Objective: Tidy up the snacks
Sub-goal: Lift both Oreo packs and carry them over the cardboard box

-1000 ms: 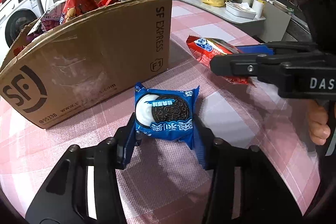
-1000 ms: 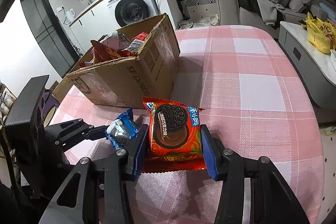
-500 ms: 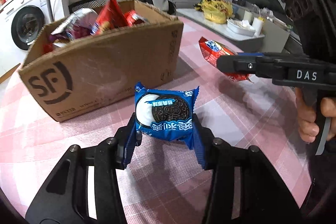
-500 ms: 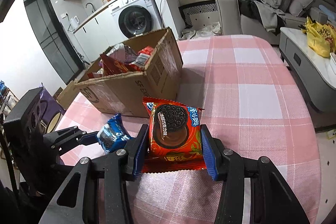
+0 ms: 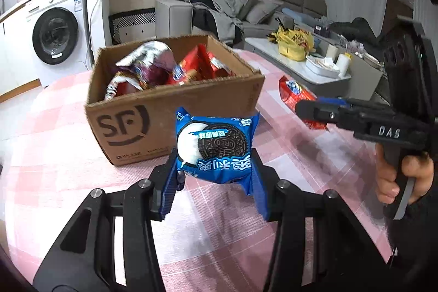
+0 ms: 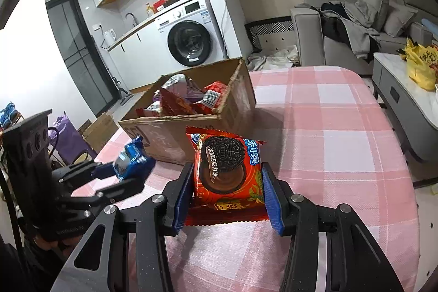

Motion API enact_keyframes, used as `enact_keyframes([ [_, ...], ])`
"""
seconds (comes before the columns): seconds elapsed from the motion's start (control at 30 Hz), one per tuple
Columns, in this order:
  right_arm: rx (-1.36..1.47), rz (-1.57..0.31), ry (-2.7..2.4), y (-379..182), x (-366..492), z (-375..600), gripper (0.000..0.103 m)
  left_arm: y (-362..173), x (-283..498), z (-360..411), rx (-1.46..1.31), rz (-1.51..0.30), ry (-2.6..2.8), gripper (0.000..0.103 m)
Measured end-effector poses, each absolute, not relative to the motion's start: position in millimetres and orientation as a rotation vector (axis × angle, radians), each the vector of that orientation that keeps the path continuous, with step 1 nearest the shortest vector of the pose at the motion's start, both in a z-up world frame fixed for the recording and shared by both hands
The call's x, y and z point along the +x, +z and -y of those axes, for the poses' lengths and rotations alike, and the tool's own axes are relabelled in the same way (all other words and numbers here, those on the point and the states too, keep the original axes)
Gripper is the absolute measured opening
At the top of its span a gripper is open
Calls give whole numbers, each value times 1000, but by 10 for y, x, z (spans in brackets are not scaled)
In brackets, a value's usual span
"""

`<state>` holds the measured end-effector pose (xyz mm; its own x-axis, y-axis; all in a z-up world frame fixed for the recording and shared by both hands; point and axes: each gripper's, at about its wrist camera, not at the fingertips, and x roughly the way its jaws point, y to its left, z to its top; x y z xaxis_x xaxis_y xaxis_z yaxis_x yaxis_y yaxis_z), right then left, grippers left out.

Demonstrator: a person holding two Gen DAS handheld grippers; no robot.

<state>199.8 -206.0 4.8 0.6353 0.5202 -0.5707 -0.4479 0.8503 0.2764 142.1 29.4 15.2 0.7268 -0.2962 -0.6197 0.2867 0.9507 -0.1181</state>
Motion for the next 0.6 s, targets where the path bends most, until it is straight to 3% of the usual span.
enact_keyframes([
  [0.6, 97, -589, 548, 467, 1894, 1919, 48, 715, 1332, -998, -43, -601, -270, 44],
])
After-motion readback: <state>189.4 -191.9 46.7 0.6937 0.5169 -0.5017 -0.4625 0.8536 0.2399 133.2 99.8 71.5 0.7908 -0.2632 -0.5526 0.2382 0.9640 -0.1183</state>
